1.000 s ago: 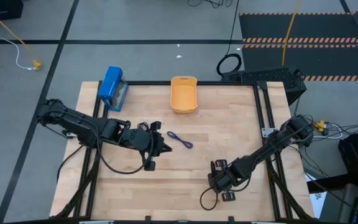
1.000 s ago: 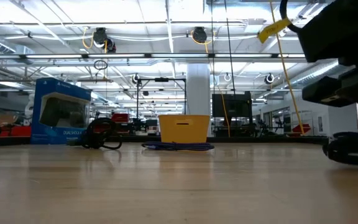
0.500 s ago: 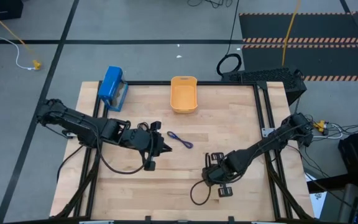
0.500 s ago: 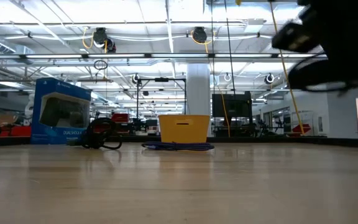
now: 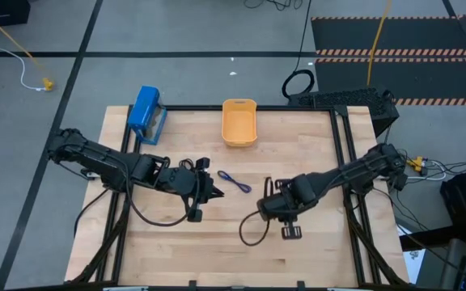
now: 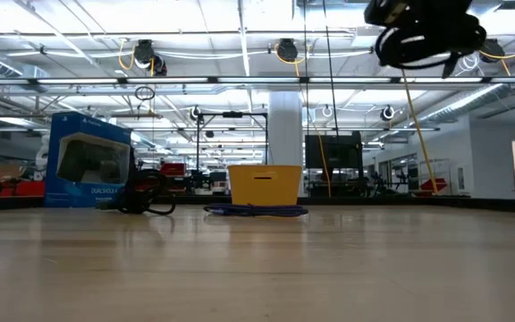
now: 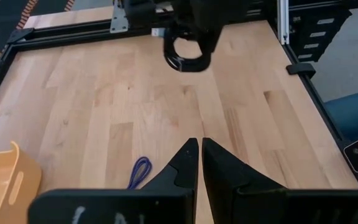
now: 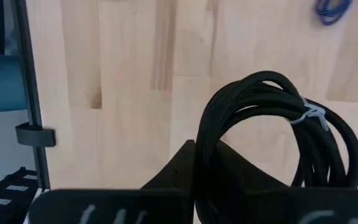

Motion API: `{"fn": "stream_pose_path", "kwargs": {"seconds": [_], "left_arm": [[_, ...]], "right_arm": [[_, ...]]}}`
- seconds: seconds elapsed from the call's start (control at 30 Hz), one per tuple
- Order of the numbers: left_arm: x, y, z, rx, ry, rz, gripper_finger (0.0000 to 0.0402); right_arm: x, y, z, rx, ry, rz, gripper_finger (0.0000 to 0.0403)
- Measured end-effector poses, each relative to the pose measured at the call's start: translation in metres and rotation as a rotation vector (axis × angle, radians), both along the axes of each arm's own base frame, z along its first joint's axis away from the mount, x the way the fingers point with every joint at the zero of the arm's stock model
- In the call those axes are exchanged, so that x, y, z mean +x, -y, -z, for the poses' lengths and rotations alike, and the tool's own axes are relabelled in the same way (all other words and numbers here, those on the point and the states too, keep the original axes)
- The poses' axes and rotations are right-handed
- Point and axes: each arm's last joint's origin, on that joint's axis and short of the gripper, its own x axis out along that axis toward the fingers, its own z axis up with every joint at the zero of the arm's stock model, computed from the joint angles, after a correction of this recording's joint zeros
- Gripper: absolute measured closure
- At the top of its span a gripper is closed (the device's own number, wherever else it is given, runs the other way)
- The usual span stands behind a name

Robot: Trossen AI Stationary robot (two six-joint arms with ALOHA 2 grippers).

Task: Pick and place USB-C Cables
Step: Put the bottom black charger cable into the yellow bin

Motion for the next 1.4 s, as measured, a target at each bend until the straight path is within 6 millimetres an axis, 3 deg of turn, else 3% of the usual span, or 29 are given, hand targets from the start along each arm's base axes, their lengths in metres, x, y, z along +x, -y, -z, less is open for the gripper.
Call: {"fn": "stream_pose_path", "kwargs": {"seconds": [0.57, 0.77, 0.97, 1.2, 1.4], "left_arm": [[0.000, 0.000, 0.000, -0.020, 0.000, -0.012, 0.0376], [0.000, 0.000, -0.001, -0.022, 0.008, -0.012, 0.0376], [0.001, 0.001, -0.002, -0.026, 0.022, -0.012, 0.0376], [0.001, 0.001, -0.002, -0.019, 0.025, -0.006, 0.0376], [0.001, 0.001, -0.002, -0.009, 0.025, 0.000, 0.0376]], "right_arm": [[-0.005, 0.038, -0.077, 0.003, 0.059, 0.077, 0.0385], [-0.003, 0.047, -0.075, -0.011, 0.056, 0.101, 0.0385], [0.002, 0.072, -0.075, -0.022, 0.062, 0.132, 0.0385], [0.010, 0.121, -0.070, -0.044, 0.059, 0.174, 0.0385], [0.023, 0.167, -0.051, -0.063, 0.013, 0.187, 0.0385]]}}
